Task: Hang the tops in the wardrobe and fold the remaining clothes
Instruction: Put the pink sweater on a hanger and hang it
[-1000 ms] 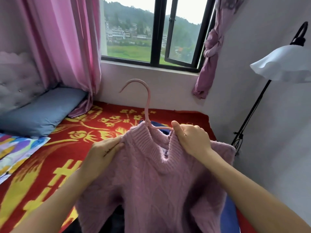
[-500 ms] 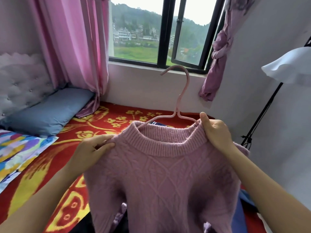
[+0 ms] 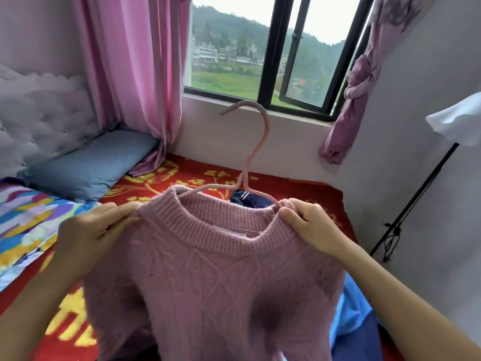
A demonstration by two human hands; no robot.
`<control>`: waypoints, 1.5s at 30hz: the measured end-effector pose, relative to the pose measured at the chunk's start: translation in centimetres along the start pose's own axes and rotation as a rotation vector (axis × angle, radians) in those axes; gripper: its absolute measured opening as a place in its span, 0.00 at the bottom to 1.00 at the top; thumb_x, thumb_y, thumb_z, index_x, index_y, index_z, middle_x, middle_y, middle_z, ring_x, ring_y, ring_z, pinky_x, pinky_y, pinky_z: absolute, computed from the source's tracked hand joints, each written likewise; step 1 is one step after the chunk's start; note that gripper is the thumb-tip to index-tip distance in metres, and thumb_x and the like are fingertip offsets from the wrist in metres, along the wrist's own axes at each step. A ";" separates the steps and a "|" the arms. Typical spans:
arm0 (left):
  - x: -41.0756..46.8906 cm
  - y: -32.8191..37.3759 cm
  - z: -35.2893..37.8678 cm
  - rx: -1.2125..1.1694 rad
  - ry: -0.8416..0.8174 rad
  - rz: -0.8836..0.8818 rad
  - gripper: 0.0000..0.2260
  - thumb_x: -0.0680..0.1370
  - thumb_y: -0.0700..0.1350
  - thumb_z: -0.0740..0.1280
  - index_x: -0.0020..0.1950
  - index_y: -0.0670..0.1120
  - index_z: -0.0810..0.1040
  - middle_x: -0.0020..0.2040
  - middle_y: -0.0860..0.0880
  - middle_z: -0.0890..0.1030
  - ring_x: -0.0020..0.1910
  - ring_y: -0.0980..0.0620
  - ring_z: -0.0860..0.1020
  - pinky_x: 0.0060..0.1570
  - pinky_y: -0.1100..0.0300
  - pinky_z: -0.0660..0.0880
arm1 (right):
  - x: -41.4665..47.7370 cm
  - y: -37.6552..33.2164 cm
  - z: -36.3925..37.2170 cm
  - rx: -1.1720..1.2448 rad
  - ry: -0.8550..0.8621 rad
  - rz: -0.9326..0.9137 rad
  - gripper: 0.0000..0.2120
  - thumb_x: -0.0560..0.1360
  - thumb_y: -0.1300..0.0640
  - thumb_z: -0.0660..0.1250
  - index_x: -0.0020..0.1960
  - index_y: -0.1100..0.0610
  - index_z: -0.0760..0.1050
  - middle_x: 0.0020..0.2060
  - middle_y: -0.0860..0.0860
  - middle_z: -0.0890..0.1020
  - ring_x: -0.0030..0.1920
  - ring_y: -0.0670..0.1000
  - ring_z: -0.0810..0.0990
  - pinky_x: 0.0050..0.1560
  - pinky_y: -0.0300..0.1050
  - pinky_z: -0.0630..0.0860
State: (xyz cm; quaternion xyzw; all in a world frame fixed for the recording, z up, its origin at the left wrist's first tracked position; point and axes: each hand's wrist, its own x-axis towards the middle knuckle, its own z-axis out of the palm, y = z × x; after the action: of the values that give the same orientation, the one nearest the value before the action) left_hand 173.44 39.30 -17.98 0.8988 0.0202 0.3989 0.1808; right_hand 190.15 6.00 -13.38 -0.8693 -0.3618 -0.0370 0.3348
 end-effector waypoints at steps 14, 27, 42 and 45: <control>-9.8 -6.8 -10.8 0.371 0.077 -0.201 0.33 0.77 0.68 0.48 0.53 0.47 0.83 0.43 0.46 0.84 0.43 0.44 0.83 0.35 0.45 0.78 | 4.6 -7.9 11.5 0.100 -0.406 -0.184 0.11 0.75 0.49 0.65 0.45 0.57 0.75 0.35 0.46 0.75 0.36 0.42 0.71 0.43 0.44 0.71; -19.7 -6.9 -17.3 0.566 0.130 -0.413 0.35 0.77 0.67 0.46 0.47 0.44 0.84 0.39 0.45 0.83 0.36 0.44 0.83 0.30 0.47 0.78 | 6.1 -14.7 20.9 0.119 -0.655 -0.383 0.16 0.76 0.47 0.64 0.51 0.61 0.75 0.40 0.56 0.79 0.37 0.47 0.71 0.40 0.41 0.67; -39.0 16.9 -28.4 1.219 0.371 -1.035 0.17 0.71 0.54 0.62 0.49 0.44 0.81 0.42 0.42 0.84 0.34 0.41 0.83 0.31 0.49 0.77 | -4.8 -33.6 31.0 0.405 -1.030 -1.076 0.17 0.74 0.51 0.68 0.32 0.51 0.65 0.24 0.42 0.67 0.27 0.39 0.67 0.32 0.35 0.64; -41.7 21.3 -29.3 1.305 0.412 -1.117 0.19 0.71 0.55 0.59 0.48 0.43 0.83 0.44 0.41 0.84 0.36 0.38 0.83 0.33 0.45 0.77 | -8.6 -35.8 31.6 0.406 -1.120 -1.190 0.13 0.75 0.49 0.66 0.38 0.56 0.70 0.28 0.43 0.68 0.29 0.40 0.66 0.34 0.36 0.63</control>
State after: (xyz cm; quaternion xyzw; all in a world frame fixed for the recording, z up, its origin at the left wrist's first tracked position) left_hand 121.53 20.97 -22.24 0.5917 0.7124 0.3153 -0.2072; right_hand 154.78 38.41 -20.59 -0.3464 -0.8720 0.2951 0.1804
